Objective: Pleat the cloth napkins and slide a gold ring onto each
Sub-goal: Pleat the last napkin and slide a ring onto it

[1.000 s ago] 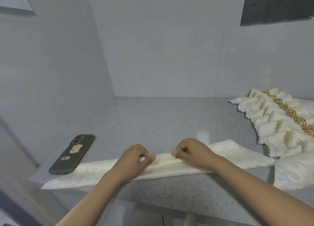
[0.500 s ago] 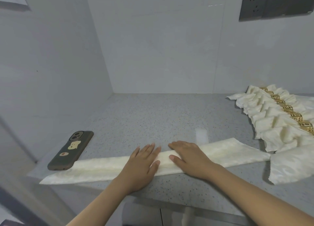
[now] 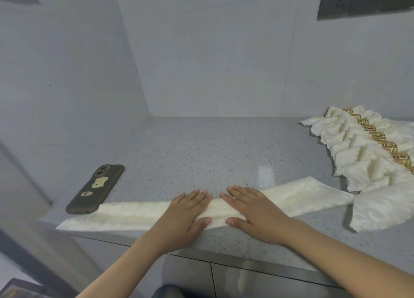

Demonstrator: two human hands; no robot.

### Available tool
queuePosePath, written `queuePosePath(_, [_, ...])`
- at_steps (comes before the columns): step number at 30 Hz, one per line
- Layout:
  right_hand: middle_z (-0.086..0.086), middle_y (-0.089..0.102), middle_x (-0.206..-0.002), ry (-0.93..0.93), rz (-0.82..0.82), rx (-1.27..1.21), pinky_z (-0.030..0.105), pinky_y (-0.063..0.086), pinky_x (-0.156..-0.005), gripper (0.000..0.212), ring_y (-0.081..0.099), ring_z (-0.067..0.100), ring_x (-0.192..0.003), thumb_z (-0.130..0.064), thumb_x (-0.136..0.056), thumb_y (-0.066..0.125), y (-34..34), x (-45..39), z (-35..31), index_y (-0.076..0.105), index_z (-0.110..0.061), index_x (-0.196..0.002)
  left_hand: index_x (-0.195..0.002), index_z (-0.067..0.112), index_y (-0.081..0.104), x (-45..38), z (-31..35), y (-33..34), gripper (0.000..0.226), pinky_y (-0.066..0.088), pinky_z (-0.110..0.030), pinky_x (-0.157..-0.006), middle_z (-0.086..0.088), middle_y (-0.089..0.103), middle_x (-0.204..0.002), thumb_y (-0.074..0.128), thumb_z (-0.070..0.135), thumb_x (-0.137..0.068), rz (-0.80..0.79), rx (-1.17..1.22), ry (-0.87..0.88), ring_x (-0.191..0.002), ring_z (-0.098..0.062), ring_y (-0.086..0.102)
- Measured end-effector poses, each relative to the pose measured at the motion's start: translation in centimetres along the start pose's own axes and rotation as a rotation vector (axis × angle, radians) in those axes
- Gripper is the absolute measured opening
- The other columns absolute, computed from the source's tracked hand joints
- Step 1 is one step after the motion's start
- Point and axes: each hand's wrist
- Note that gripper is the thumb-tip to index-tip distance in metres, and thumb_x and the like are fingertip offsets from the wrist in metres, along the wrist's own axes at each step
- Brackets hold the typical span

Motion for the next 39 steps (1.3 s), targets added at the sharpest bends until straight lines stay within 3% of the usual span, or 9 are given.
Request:
queuePosePath(4, [-0.005, 0.005, -0.160, 0.037, 0.022, -0.018, 0.024, -0.010, -0.114, 0.090, -0.002, 0.008, -0.146, -0.074, -0.072, -0.005, -0.2, -0.3, 0.3, 0.005, -0.034, -0.151, -0.151, 0.032, 0.010, -0.9, -0.2, -0.5, 0.082, -0.008, -0.022, -0.113, 0.012, 0.006, -0.158, -0.001, 0.068, -0.078, -0.006, 0.020, 0.007, -0.143, 0.002, -0.002])
queuePosePath(9, [-0.001, 0.008, -0.160, 0.126, 0.080, 0.051, 0.026, -0.011, -0.112, 0.090, -0.001, 0.014, -0.147, -0.076, -0.076, -0.009, -0.8, -1.7, 1.9, 0.009, -0.029, -0.151, -0.150, 0.035, 0.017, -3.7, -0.2, -0.4, 0.075, -0.002, -0.029, -0.112, 0.004, 0.013, -0.159, 0.003, 0.067, -0.084, 0.090, -0.065, -0.071, -0.145, -0.009, 0.008])
queuePosePath(13, [0.000, 0.017, -0.158, 0.061, 0.158, -0.038, 0.018, -0.010, -0.111, 0.059, 0.008, 0.012, -0.146, -0.038, -0.095, 0.018, -0.4, -2.1, 1.5, 0.019, -0.019, -0.150, -0.151, 0.030, 0.014, -4.4, 0.9, 0.3, 0.062, -0.001, -0.031, -0.114, 0.001, 0.012, -0.159, 0.013, 0.052, -0.093, 0.121, -0.054, -0.206, -0.146, -0.011, 0.007])
queuePosePath(16, [-0.002, 0.020, -0.157, 0.039, 0.155, -0.103, 0.014, -0.007, -0.111, 0.049, 0.013, 0.009, -0.145, -0.020, -0.101, 0.032, 0.3, -1.6, 1.0, 0.025, -0.018, -0.149, -0.152, 0.027, 0.005, -3.1, 1.0, 0.7, 0.076, -0.012, -0.032, -0.116, 0.002, 0.002, -0.160, -0.007, 0.055, -0.082, 0.080, -0.007, -0.156, -0.146, -0.008, -0.004])
queuePosePath(23, [-0.007, 0.043, -0.145, -0.006, 0.230, -0.126, 0.017, 0.013, -0.109, 0.057, 0.034, 0.007, -0.137, -0.051, -0.088, 0.034, 0.5, -0.5, 0.9, 0.050, -0.024, -0.136, -0.151, 0.025, 0.019, -1.0, 1.0, 1.2, 0.087, -0.011, -0.022, -0.112, 0.005, 0.010, -0.159, -0.012, 0.054, -0.075, 0.139, -0.004, -0.084, -0.146, -0.007, 0.004])
queuePosePath(26, [-0.009, 0.065, -0.121, 0.003, 0.344, -0.134, 0.022, 0.031, -0.098, 0.049, 0.057, 0.011, -0.117, -0.055, -0.082, 0.044, 0.7, -0.3, 0.8, 0.069, -0.027, -0.115, -0.139, 0.026, 0.046, -0.9, 1.3, 1.1, 0.057, 0.006, -0.024, -0.114, 0.006, 0.039, -0.148, 0.024, 0.048, -0.091, 0.277, 0.130, -0.087, -0.141, -0.009, 0.029])
queuePosePath(30, [-0.014, 0.071, -0.095, -0.013, 0.436, -0.225, 0.023, 0.041, -0.081, 0.026, 0.062, 0.011, -0.091, -0.040, -0.077, 0.063, 0.9, -0.4, 0.9, 0.075, -0.026, -0.095, -0.095, 0.024, 0.076, -0.7, 1.0, 1.3, 0.025, 0.045, -0.036, -0.091, 0.009, 0.073, -0.101, 0.066, 0.033, -0.074, 0.512, 0.211, -0.102, -0.101, -0.014, 0.067])
queuePosePath(34, [-0.013, 0.063, -0.084, -0.028, 0.432, -0.284, 0.015, 0.036, -0.074, 0.022, 0.052, 0.008, -0.082, -0.041, -0.078, 0.060, 1.0, -0.4, 1.1, 0.073, -0.027, -0.090, -0.074, 0.022, 0.073, -0.4, 1.1, 1.1, 0.027, 0.046, -0.034, -0.083, 0.012, 0.073, -0.089, 0.064, 0.047, -0.070, 0.553, 0.300, -0.119, -0.089, -0.010, 0.066])
queuePosePath(39, [-0.011, 0.058, -0.079, -0.022, 0.446, -0.286, 0.013, 0.032, -0.071, 0.013, 0.048, 0.007, -0.078, -0.035, -0.077, 0.065, 1.1, -0.3, 1.0, 0.071, -0.026, -0.085, -0.075, 0.020, 0.066, -0.2, 1.2, 1.4, 0.031, 0.042, -0.037, -0.096, 0.005, 0.071, -0.108, 0.058, 0.050, -0.075, 0.487, 0.199, -0.032, -0.106, -0.016, 0.064])
Point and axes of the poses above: each hand's wrist, its own x-axis away from the middle knuckle, its own y-axis out of the palm, z = x × y
